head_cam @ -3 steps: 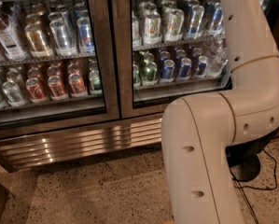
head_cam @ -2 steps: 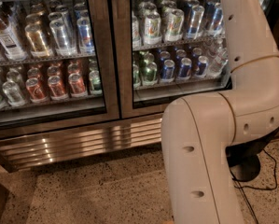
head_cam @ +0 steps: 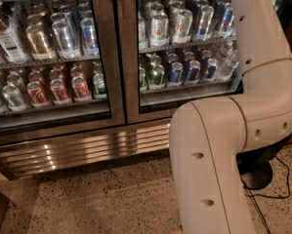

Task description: Open right fridge door

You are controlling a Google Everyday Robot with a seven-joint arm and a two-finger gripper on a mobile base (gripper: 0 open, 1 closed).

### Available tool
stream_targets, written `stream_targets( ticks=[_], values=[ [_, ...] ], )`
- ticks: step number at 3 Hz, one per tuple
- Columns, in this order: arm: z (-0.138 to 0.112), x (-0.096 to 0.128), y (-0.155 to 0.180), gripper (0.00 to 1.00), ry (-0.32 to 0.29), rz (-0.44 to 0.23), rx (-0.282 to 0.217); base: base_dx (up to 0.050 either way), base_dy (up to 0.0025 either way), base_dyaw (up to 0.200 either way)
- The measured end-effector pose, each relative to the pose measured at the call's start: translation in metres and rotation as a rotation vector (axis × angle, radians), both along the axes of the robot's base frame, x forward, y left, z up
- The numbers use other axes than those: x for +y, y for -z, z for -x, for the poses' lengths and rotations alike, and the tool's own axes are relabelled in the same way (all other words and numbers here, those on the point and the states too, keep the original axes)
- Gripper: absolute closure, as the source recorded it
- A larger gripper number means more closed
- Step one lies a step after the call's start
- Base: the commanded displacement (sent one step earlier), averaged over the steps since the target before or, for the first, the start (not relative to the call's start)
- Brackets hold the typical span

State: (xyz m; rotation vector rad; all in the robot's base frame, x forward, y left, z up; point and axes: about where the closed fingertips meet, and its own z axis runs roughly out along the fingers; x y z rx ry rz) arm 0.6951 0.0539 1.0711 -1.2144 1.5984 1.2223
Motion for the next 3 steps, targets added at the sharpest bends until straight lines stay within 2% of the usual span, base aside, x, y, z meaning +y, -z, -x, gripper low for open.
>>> stream_targets(
  ticks=[1, 3],
  values=[
    [-0.0002, -0.0003, 0.0001, 0.0, 0.001, 0.0, 0.0, 0.0, 0.0, 0.0],
    [-0.0006, 0.0013, 0.0001, 0.0, 0.001, -0.001, 0.0, 0.0, 0.0, 0.0]
  ],
)
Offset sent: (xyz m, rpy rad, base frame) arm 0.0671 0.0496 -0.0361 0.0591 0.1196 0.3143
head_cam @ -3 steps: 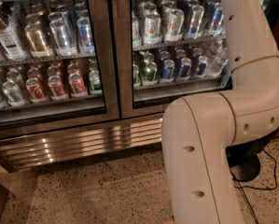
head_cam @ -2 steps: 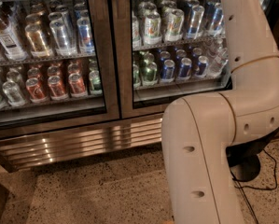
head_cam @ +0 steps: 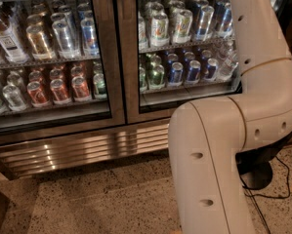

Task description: Open right fridge door

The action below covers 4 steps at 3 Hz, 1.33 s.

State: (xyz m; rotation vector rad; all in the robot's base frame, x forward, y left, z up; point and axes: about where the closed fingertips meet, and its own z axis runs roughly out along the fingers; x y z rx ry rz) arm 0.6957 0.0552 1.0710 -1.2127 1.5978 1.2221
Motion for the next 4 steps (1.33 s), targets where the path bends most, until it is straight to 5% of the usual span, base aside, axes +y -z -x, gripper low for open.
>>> stream_targets(
  ticks=[1, 2, 4],
  values=[
    [0.0031, 0.0202, 0.0136, 0.0, -0.073, -0.019, 0.017, 0.0, 0.0, 0.0],
    [0.0018, 0.0192, 0.0158, 0.0, -0.073, -0.019, 0.017, 0.0, 0.0, 0.0],
    [0.0011, 0.0177, 0.0167, 0.42, -0.071, -0.02, 0.016, 0.0, 0.0, 0.0]
  ],
)
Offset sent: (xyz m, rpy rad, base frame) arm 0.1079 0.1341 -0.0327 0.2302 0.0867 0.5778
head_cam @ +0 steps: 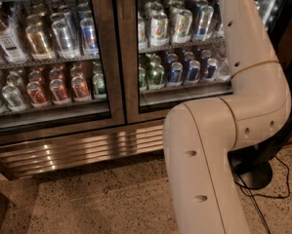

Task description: Open right fridge door

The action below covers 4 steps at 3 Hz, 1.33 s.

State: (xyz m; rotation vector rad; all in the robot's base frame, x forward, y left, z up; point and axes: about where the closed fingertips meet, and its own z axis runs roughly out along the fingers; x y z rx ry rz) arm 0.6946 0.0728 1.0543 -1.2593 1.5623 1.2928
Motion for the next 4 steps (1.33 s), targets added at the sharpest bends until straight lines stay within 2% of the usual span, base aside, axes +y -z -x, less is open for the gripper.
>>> stream_targets(
  ticks=[2, 3, 4],
  values=[
    [-0.0001, -0.0014, 0.0001, 0.89, 0.002, -0.001, 0.0, 0.0, 0.0, 0.0],
    [-0.0001, -0.0021, -0.0003, 1.0, 0.003, -0.001, -0.001, 0.0, 0.0, 0.0],
    [-0.0003, -0.0028, -0.0003, 1.0, 0.004, -0.002, -0.001, 0.0, 0.0, 0.0]
  ],
)
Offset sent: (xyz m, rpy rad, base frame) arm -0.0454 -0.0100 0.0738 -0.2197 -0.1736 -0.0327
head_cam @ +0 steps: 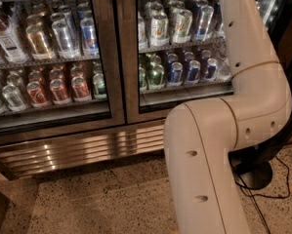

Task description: Open right fridge door

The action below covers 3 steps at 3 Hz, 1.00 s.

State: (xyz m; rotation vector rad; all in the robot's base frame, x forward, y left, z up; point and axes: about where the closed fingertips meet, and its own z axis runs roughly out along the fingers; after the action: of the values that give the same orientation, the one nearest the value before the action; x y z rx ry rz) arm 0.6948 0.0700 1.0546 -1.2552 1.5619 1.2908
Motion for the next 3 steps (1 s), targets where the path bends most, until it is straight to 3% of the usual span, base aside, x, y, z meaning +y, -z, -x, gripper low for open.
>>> stream_targets(
  ticks=[3],
  values=[
    [-0.0003, -0.0032, -0.0006, 1.0, 0.004, -0.002, -0.001, 0.0, 0.0, 0.0]
  ],
)
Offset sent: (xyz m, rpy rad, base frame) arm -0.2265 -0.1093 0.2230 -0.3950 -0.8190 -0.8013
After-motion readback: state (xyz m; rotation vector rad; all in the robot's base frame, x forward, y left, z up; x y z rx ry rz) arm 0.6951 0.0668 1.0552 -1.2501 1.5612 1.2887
